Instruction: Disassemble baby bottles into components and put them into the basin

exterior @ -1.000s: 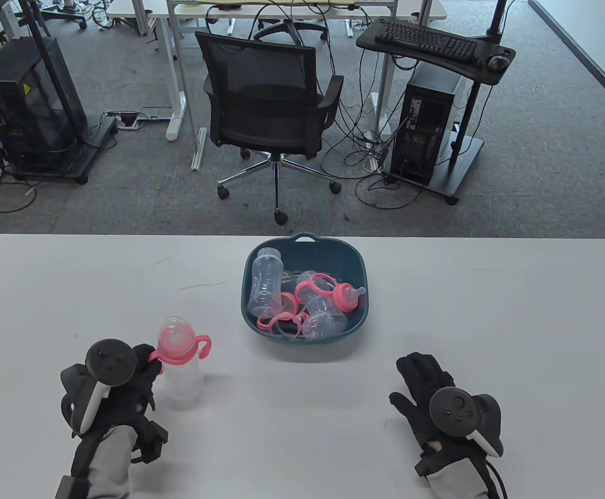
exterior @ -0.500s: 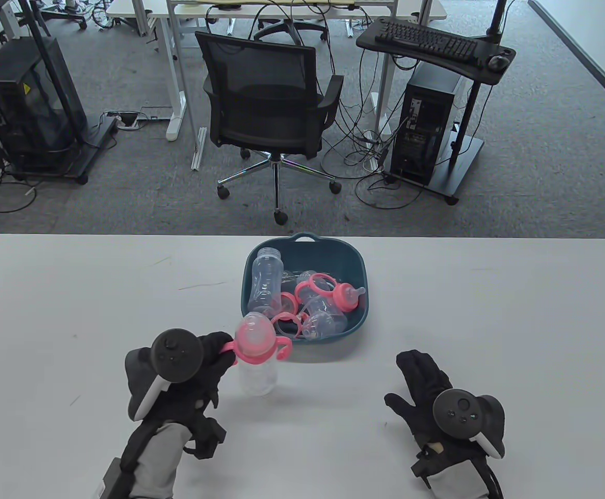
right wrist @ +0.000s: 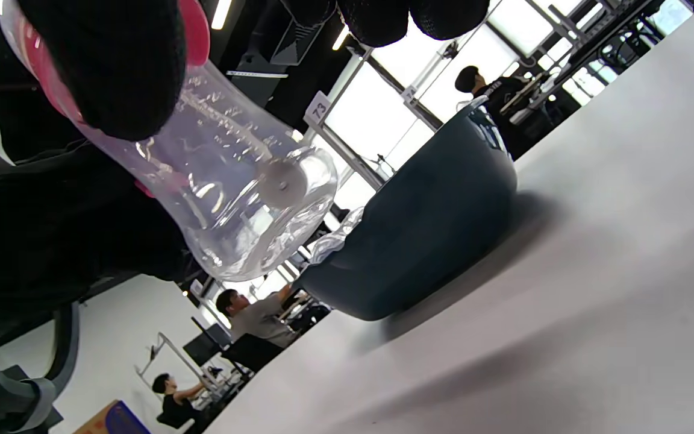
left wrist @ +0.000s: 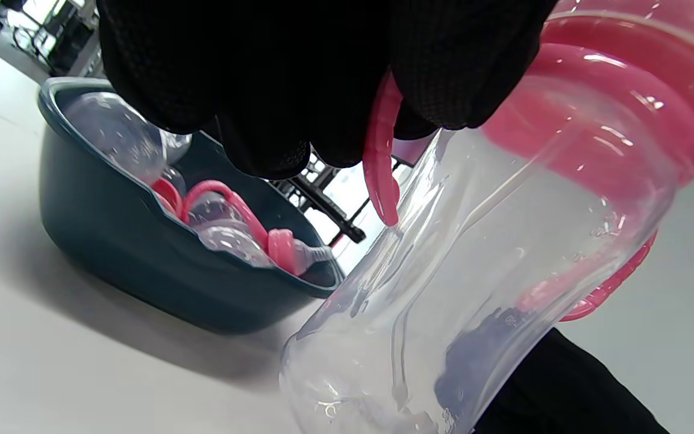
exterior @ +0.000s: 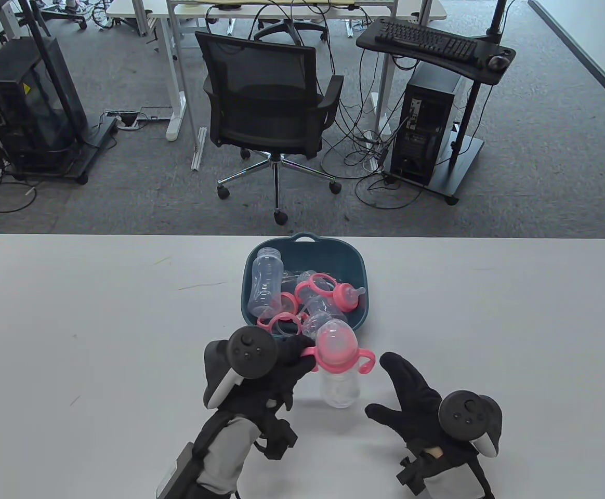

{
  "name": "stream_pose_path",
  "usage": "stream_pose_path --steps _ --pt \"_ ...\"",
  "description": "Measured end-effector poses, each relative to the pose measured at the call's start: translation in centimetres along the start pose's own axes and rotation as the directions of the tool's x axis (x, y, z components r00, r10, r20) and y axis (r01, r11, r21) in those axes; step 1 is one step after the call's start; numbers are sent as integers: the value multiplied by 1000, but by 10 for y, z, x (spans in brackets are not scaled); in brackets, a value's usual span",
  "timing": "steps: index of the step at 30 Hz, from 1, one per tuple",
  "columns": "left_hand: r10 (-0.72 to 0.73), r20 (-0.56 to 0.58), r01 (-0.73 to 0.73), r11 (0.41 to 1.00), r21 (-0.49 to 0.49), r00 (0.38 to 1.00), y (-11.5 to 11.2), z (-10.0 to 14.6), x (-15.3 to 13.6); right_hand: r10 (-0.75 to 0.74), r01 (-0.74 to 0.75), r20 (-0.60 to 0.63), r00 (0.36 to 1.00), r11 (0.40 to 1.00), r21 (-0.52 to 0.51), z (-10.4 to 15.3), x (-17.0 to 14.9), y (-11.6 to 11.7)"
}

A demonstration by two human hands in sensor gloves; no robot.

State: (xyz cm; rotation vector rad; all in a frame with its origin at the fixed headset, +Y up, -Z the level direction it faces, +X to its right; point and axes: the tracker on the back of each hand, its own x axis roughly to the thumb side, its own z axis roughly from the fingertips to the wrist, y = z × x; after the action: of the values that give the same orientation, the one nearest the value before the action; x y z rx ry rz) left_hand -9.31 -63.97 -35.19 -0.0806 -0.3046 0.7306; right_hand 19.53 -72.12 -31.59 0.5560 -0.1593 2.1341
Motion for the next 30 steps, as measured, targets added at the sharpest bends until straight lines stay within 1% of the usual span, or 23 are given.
stream_pose_path --steps 3,5,7,10,14,16,20,23,25,27,30 --pt "58 25 -57 998 -41 998 -14 -5 6 -57 57 0 998 998 27 -1 -1 4" --pt "87 39 -84 995 -61 995 -22 -7 10 -70 70 -1 998 997 32 -1 -2 7" --pt "104 57 -100 992 -77 993 -29 -8 13 -87 87 -1 996 996 30 -1 -3 9" --pt "99 68 -93 992 -84 993 -37 -10 15 -131 131 -2 991 991 -11 -2 -7 10" --pt "104 74 -98 992 -82 992 -40 -12 16 -166 166 -1 986 986 -19 -2 -10 9" --pt "108 92 -101 992 -77 990 -41 -12 15 -165 165 9 986 985 -41 -2 -10 7" --pt "116 113 -108 991 -74 987 -43 -11 12 -145 145 5 989 988 -50 -1 -11 5" --pt "151 134 -145 988 -54 979 -40 -9 8 -126 126 -4 992 990 -57 -1 -12 4" --pt "202 170 -198 979 -40 965 -36 -8 6 -104 104 -10 994 993 -57 -1 -13 3" --pt "223 196 -220 975 -37 955 -32 -6 8 -79 79 -16 997 996 -50 -1 -14 4" --pt "266 246 -278 961 14 932 -30 -2 11 -48 47 -25 999 998 -36 -1 -15 5"
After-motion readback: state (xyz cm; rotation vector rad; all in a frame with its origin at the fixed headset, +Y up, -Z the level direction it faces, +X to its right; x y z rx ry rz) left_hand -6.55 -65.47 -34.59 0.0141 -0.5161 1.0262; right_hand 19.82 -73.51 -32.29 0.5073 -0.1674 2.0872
